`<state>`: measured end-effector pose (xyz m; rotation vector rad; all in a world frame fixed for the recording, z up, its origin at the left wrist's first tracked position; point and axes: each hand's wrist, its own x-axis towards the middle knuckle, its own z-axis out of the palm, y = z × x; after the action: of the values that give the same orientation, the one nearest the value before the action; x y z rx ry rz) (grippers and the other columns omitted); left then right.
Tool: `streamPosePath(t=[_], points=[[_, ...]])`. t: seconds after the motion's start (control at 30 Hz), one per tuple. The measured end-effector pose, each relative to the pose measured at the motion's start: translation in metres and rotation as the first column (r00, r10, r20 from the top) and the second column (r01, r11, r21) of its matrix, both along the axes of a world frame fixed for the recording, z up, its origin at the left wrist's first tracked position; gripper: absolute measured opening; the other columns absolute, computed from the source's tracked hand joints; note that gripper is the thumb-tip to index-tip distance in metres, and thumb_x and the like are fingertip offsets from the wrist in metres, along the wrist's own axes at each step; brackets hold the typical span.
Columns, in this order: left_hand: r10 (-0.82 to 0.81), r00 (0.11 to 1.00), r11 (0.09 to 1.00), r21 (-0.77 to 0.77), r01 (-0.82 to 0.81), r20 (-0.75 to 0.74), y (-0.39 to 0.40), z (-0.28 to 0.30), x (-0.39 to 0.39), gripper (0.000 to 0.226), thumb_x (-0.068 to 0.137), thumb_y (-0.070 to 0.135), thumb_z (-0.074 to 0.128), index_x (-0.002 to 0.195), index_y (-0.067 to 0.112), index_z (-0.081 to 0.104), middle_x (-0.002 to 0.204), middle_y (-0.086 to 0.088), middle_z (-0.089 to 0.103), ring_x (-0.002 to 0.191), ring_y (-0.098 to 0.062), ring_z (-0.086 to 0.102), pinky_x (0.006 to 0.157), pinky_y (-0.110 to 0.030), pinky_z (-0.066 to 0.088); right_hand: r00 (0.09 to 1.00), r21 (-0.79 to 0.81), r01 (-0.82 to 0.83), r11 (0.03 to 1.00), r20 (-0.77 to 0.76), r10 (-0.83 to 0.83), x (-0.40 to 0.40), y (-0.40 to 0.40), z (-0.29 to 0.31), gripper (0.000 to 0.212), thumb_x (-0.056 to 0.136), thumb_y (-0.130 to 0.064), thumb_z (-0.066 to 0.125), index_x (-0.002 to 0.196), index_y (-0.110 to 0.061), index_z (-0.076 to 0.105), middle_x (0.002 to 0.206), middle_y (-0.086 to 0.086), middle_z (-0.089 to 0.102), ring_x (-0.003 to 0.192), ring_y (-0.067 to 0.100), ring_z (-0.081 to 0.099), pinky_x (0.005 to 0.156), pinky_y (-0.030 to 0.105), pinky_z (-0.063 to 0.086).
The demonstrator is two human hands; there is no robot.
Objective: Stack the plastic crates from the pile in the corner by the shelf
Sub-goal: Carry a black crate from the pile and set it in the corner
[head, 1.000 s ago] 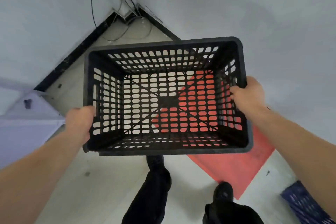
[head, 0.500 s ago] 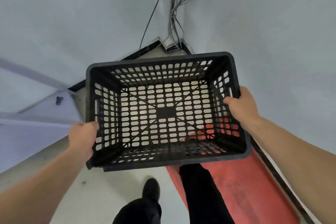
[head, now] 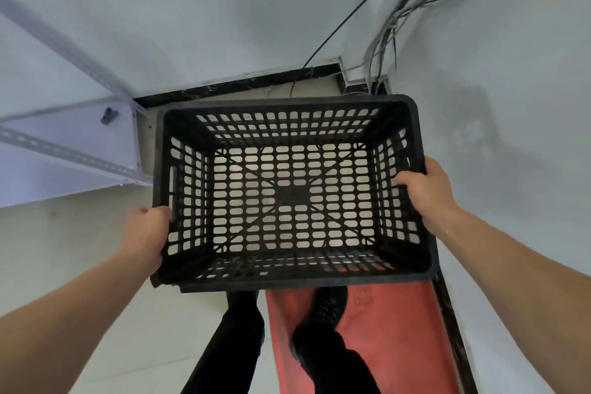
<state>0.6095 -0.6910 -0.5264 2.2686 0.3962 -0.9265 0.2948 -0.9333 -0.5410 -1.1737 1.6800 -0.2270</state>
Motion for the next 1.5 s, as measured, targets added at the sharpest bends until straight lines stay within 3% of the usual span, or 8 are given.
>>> streamPosePath(t=[0.13, 0.33, 0.6, 0.77, 0.97, 1.23, 1.33, 1.5], points=[[0.007, 0.999, 0.999, -0.036, -0.009, -0.044, -0.012, -0.049, 0.018, 0.016, 0.088, 0.007, 0.051, 0.104, 0.005, 0.051, 0.105, -0.024, 0.062, 0.098, -0.041, 0.062, 0.081, -0.048, 0.052, 0.999, 0.031, 0.024, 0.999, 0.022, -0.025, 0.023, -0.021, -0.042, 0.045, 0.091, -0.013, 0.066, 0.134, -0.015, 0.054, 0.111, 0.003, 0.067, 0.098, 0.021, 0.065, 0.074, 0.038, 0.053], [-0.011, 0.998, 0.999, -0.043, 0.008, -0.065, -0.035, -0.110, 0.042, 0.004, 0.086, 0.007, 0.049, 0.084, 0.010, 0.052, 0.095, -0.022, 0.062, 0.086, -0.037, 0.062, 0.075, -0.042, 0.051, 0.997, 0.079, 0.065, 0.995, 0.033, -0.067, 0.050, -0.043, -0.099, 0.041, 0.094, -0.011, 0.062, 0.134, -0.014, 0.055, 0.115, 0.008, 0.068, 0.103, 0.027, 0.066, 0.079, 0.042, 0.054], [-0.007, 0.992, 1.000, -0.007, 0.006, -0.124, -0.042, -0.160, 0.059, 0.022, 0.084, 0.003, 0.049, 0.106, 0.001, 0.053, 0.083, -0.017, 0.059, 0.073, -0.030, 0.058, 0.062, -0.034, 0.045, 0.997, 0.099, 0.055, 0.994, 0.050, -0.060, 0.075, -0.056, -0.154, 0.039, 0.092, -0.011, 0.061, 0.131, -0.017, 0.059, 0.112, 0.008, 0.070, 0.099, 0.026, 0.067, 0.074, 0.041, 0.054], [0.008, 0.991, 1.000, 0.020, -0.005, -0.133, -0.037, -0.172, 0.060, 0.022, 0.083, -0.001, 0.046, 0.104, 0.000, 0.052, 0.081, -0.016, 0.055, 0.071, -0.029, 0.054, 0.074, -0.042, 0.045, 0.998, 0.087, 0.032, 0.996, 0.047, -0.036, 0.085, -0.059, -0.174, 0.037, 0.090, -0.013, 0.062, 0.127, -0.019, 0.061, 0.112, 0.009, 0.070, 0.103, 0.029, 0.067, 0.092, 0.053, 0.055], [-0.009, 0.988, 1.000, -0.008, 0.008, -0.154, -0.036, -0.182, 0.065, 0.021, 0.085, -0.003, 0.044, 0.106, 0.001, 0.049, 0.084, -0.017, 0.056, 0.073, -0.029, 0.054, 0.065, -0.038, 0.045, 0.999, 0.068, 0.005, 0.998, 0.054, -0.009, 0.093, -0.061, -0.185, 0.023, 0.090, -0.013, 0.061, 0.108, -0.026, 0.064, 0.106, 0.006, 0.072, 0.101, 0.028, 0.068, 0.096, 0.057, 0.054], [-0.015, 0.989, 1.000, -0.008, 0.014, -0.145, -0.041, -0.191, 0.074, 0.016, 0.081, -0.003, 0.044, 0.095, 0.002, 0.052, 0.081, -0.017, 0.057, 0.071, -0.031, 0.056, 0.066, -0.038, 0.048, 1.000, 0.068, 0.007, 0.998, 0.027, -0.008, 0.100, -0.062, -0.196, 0.040, 0.082, -0.018, 0.063, 0.122, -0.022, 0.063, 0.114, 0.006, 0.071, 0.111, 0.031, 0.065, 0.101, 0.060, 0.050], [-0.004, 0.991, 1.000, 0.007, 0.005, -0.132, -0.039, -0.191, 0.076, 0.014, 0.081, -0.002, 0.046, 0.093, 0.002, 0.052, 0.083, -0.018, 0.058, 0.074, -0.034, 0.057, 0.078, -0.045, 0.050, 1.000, 0.092, -0.001, 0.996, 0.022, -0.001, 0.103, -0.059, -0.196, 0.032, 0.084, -0.018, 0.063, 0.115, -0.027, 0.062, 0.111, 0.006, 0.071, 0.107, 0.031, 0.066, 0.097, 0.058, 0.052], [0.015, 0.993, 0.998, 0.057, -0.008, -0.116, -0.024, -0.193, 0.084, 0.008, 0.079, 0.002, 0.050, 0.086, 0.003, 0.052, 0.093, -0.022, 0.059, 0.086, -0.039, 0.058, 0.088, -0.054, 0.049, 0.997, 0.133, -0.028, 0.991, 0.078, 0.017, 0.114, -0.050, -0.202, 0.043, 0.091, -0.007, 0.059, 0.132, -0.016, 0.057, 0.112, 0.009, 0.069, 0.104, 0.030, 0.067, 0.079, 0.043, 0.055]])
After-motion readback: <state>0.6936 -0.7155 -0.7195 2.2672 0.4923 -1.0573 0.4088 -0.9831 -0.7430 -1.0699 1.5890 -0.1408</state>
